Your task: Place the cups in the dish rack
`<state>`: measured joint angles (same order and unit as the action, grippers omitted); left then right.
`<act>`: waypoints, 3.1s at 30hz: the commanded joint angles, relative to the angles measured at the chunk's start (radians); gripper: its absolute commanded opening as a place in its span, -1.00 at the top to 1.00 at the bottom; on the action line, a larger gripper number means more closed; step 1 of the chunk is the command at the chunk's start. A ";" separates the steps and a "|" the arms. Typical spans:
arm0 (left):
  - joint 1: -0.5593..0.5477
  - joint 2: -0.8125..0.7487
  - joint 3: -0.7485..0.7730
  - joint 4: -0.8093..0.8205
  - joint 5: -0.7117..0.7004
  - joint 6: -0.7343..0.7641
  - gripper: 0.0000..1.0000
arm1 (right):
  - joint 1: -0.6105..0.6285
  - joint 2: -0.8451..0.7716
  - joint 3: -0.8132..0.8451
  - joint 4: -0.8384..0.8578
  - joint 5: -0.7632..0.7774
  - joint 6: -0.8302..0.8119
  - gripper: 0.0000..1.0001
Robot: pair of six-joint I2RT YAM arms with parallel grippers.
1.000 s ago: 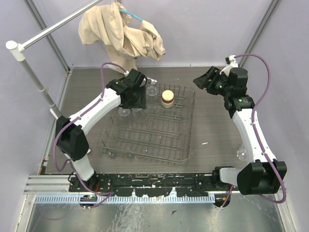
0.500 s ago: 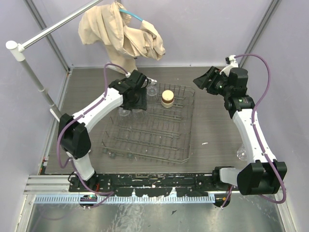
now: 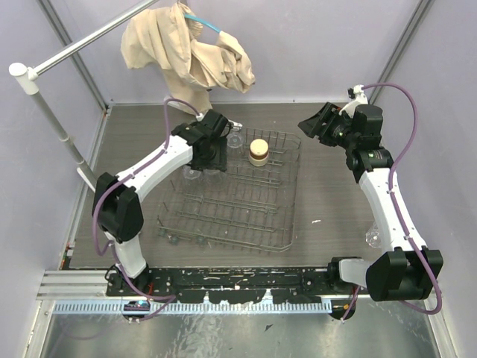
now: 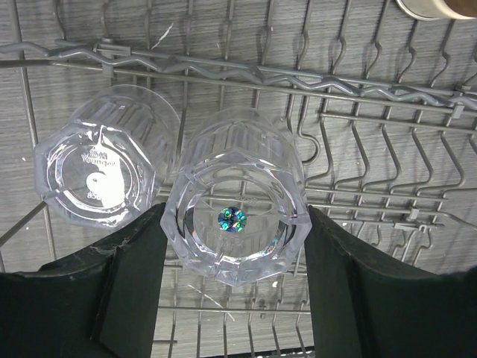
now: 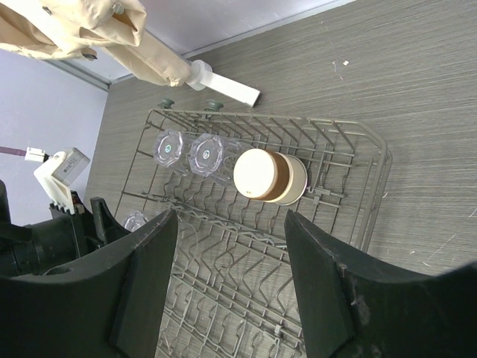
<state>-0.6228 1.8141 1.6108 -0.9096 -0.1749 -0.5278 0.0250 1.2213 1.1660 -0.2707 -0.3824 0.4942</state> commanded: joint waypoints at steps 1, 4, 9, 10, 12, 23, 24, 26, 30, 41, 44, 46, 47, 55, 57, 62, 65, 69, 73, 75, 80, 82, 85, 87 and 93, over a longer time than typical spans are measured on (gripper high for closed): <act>-0.002 0.021 0.021 0.021 -0.036 0.016 1.00 | 0.006 -0.039 0.010 0.041 0.002 -0.018 -0.31; -0.002 0.029 0.017 0.026 -0.036 0.017 1.00 | 0.006 -0.039 0.012 0.040 0.001 -0.020 -0.30; -0.004 0.045 0.014 0.036 -0.026 0.019 1.00 | 0.006 -0.038 0.013 0.036 0.001 -0.022 -0.31; -0.003 0.048 0.012 0.039 -0.026 0.020 1.00 | 0.007 -0.037 0.014 0.036 0.000 -0.023 -0.30; -0.004 0.056 0.011 0.041 -0.027 0.021 1.00 | 0.007 -0.038 0.014 0.034 0.002 -0.025 -0.31; -0.005 0.079 -0.032 0.080 -0.040 0.022 1.00 | 0.008 -0.037 0.017 0.027 0.003 -0.031 -0.31; -0.005 0.079 -0.037 0.080 -0.038 0.019 1.00 | 0.009 -0.037 0.017 0.027 0.003 -0.031 -0.31; -0.004 0.077 -0.049 0.080 -0.035 0.015 1.00 | 0.008 -0.040 0.016 0.025 0.004 -0.033 -0.31; -0.005 0.078 -0.068 0.110 -0.029 0.008 1.00 | 0.009 -0.041 0.017 0.024 0.005 -0.034 -0.31; -0.006 0.073 -0.099 0.134 -0.031 0.004 0.81 | 0.010 -0.039 0.024 0.017 0.002 -0.034 -0.31; -0.007 0.073 -0.101 0.131 -0.029 -0.005 0.59 | 0.010 -0.040 0.024 0.014 0.003 -0.037 -0.31; -0.008 0.073 -0.100 0.124 -0.027 -0.012 0.58 | 0.010 -0.040 0.024 0.013 0.004 -0.037 -0.31; -0.008 0.074 -0.099 0.116 -0.024 -0.013 0.61 | 0.010 -0.039 0.024 0.014 0.005 -0.037 -0.31; -0.021 0.066 -0.103 0.093 -0.015 -0.022 0.48 | 0.012 -0.034 0.023 0.019 0.000 -0.035 -0.31; -0.025 0.065 -0.099 0.089 -0.015 -0.026 0.37 | 0.012 -0.033 0.022 0.019 0.000 -0.035 -0.31; -0.034 0.061 -0.087 0.052 -0.023 -0.029 -0.18 | 0.012 -0.036 0.019 0.020 0.000 -0.034 -0.31; -0.036 0.056 -0.081 0.038 -0.024 -0.031 -0.32 | 0.011 -0.036 0.018 0.021 0.001 -0.033 -0.31; -0.041 0.052 -0.053 0.002 -0.029 -0.028 -0.71 | 0.013 -0.036 0.017 0.021 0.006 -0.033 -0.31; -0.043 0.048 -0.039 -0.008 -0.034 -0.025 -0.85 | 0.013 -0.032 0.015 0.017 0.016 -0.033 -0.34; -0.043 0.044 -0.032 -0.011 -0.038 -0.024 -0.88 | 0.015 -0.030 0.016 0.010 0.028 -0.034 -0.37; -0.043 0.026 -0.003 -0.017 -0.061 -0.014 -0.92 | 0.015 -0.021 0.028 -0.052 0.117 -0.053 -0.42; -0.042 0.021 0.025 -0.032 -0.070 -0.009 -0.92 | 0.015 0.002 0.061 -0.150 0.218 -0.072 -0.47; -0.042 0.008 0.081 -0.053 -0.081 -0.001 -0.94 | 0.011 0.064 0.138 -0.333 0.399 -0.118 -0.50; -0.043 -0.002 0.122 -0.063 -0.087 0.004 -0.94 | 0.003 0.093 0.160 -0.417 0.534 -0.092 -0.49; -0.042 -0.010 0.230 -0.088 -0.073 0.016 -0.96 | -0.030 0.118 0.188 -0.629 0.739 0.011 -0.58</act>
<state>-0.6621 1.8458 1.7611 -0.9642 -0.2375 -0.5293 0.0174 1.3426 1.2984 -0.7128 0.1490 0.4419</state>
